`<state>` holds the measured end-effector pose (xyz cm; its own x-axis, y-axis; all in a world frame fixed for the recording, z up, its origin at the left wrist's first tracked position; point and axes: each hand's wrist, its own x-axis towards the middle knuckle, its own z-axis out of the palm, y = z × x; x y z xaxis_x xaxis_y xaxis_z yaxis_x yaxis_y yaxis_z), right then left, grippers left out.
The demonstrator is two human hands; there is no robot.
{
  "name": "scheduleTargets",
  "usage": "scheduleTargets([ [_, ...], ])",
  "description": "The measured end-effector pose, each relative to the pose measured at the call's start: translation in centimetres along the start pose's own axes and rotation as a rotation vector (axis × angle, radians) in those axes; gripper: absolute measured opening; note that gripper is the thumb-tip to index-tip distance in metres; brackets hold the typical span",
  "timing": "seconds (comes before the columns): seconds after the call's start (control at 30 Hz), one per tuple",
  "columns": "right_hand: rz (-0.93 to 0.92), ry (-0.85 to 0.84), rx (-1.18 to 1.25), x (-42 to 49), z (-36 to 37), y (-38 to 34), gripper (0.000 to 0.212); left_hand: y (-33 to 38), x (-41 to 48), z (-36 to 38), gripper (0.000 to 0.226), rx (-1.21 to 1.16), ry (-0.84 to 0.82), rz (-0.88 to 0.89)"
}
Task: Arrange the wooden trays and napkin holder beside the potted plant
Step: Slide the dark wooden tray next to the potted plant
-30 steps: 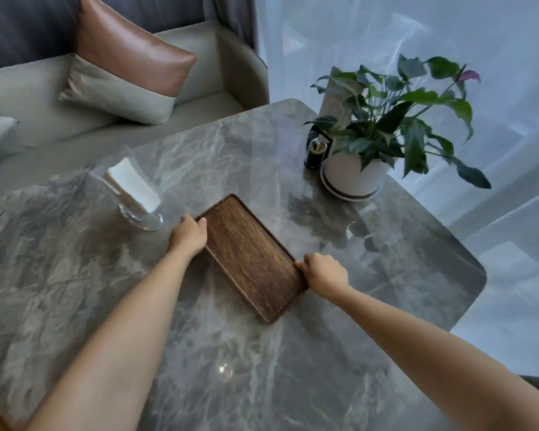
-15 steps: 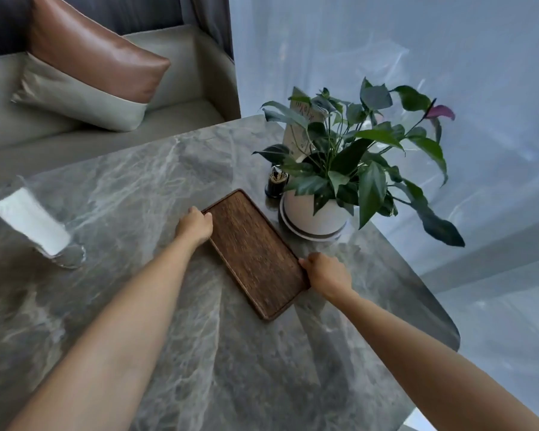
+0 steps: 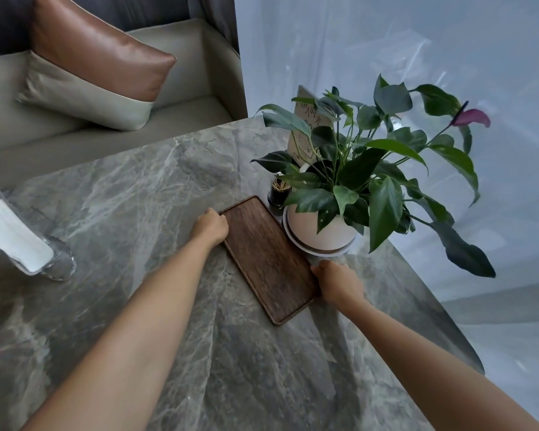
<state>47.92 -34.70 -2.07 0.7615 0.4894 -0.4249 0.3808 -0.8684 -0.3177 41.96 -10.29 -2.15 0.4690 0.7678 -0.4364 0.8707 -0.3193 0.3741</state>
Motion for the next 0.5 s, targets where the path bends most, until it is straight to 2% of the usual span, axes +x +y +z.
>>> scheduleTargets([
  [0.17,-0.042,0.018,-0.097,-0.1,-0.2,-0.2,0.034,0.0,0.1,0.1,0.044,-0.001,0.012,0.018],
  [0.3,-0.048,0.02,-0.154,-0.4,-0.4,-0.5,0.037,-0.8,-1.0,0.1,0.046,0.031,0.009,0.112],
  [0.5,-0.078,0.114,-0.175,-1.2,-0.7,-2.0,0.036,-3.4,-4.4,-1.0,0.059,0.26,0.148,0.285],
])
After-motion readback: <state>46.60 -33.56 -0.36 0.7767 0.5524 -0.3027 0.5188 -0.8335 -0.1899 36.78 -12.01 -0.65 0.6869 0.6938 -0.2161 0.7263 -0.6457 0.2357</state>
